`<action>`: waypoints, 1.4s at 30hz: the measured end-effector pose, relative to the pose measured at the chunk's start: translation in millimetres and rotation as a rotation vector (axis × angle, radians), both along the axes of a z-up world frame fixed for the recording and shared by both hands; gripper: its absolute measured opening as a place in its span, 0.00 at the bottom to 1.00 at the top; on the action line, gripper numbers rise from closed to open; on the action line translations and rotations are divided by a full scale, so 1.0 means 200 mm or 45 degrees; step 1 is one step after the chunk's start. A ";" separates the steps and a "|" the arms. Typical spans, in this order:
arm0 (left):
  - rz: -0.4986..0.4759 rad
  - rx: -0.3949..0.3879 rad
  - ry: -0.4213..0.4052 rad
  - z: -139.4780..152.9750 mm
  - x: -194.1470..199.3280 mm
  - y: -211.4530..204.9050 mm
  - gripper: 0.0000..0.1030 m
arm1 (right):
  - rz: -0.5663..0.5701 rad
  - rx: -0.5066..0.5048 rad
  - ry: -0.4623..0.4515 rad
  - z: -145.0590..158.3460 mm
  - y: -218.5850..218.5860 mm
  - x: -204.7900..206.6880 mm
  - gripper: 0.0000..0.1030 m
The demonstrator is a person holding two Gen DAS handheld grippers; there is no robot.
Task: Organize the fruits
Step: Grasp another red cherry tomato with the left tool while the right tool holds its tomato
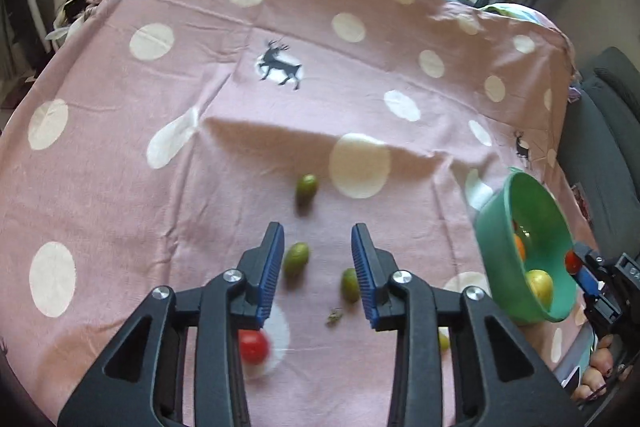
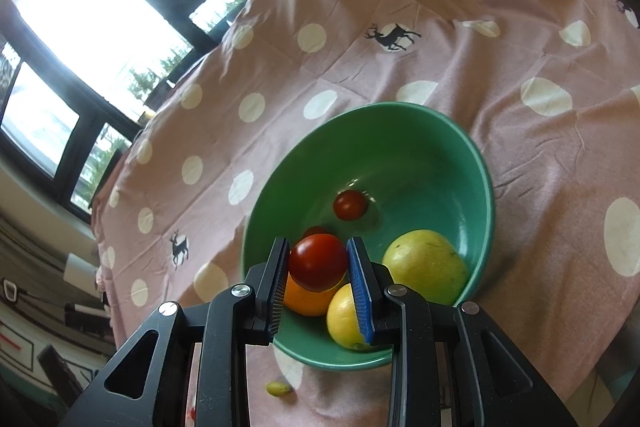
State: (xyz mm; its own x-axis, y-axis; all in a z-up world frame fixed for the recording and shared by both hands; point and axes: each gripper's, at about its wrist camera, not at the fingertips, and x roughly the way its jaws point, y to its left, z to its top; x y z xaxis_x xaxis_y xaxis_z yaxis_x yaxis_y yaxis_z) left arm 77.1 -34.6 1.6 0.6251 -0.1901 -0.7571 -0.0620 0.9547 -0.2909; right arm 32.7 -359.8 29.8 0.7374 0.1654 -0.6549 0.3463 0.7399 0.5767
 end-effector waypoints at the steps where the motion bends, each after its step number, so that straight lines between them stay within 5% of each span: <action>1: 0.022 0.051 0.019 -0.01 0.01 0.01 0.38 | 0.010 -0.003 -0.001 0.00 0.02 0.01 0.30; 3: 0.079 0.098 0.051 -0.03 0.00 0.05 0.38 | 0.033 -0.015 -0.002 0.01 0.06 0.02 0.30; 8: -0.015 -0.069 0.183 -0.12 -0.04 0.12 0.44 | 0.074 -0.052 -0.004 0.04 0.14 0.03 0.30; 12: -0.036 -0.087 0.256 -0.20 -0.03 0.10 0.43 | 0.094 -0.071 0.000 0.05 0.19 0.05 0.30; 23: 0.022 -0.210 0.204 -0.18 0.05 0.01 0.43 | 0.135 -0.115 -0.014 0.08 0.28 0.05 0.30; 29: 0.041 -0.207 0.176 -0.15 0.14 -0.04 0.43 | 0.128 -0.112 -0.009 0.08 0.28 0.04 0.30; 33: 0.125 -0.111 0.216 -0.21 0.21 -0.05 0.42 | 0.120 -0.114 -0.007 0.07 0.26 0.04 0.30; 38: 0.115 -0.236 0.244 -0.26 0.28 -0.05 0.37 | 0.121 -0.102 -0.008 0.06 0.24 0.04 0.30; 42: 0.130 -0.192 0.215 -0.27 0.33 -0.07 0.35 | 0.126 -0.102 0.008 0.05 0.23 0.06 0.30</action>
State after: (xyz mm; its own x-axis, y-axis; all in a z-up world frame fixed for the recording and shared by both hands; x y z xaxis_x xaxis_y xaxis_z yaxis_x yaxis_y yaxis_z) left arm 142.8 -49.4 -51.7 0.5140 -0.2509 -0.8203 -0.2160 0.8876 -0.4068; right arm 45.2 -314.1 39.4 0.7162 0.1838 -0.6733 0.2728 0.8142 0.5124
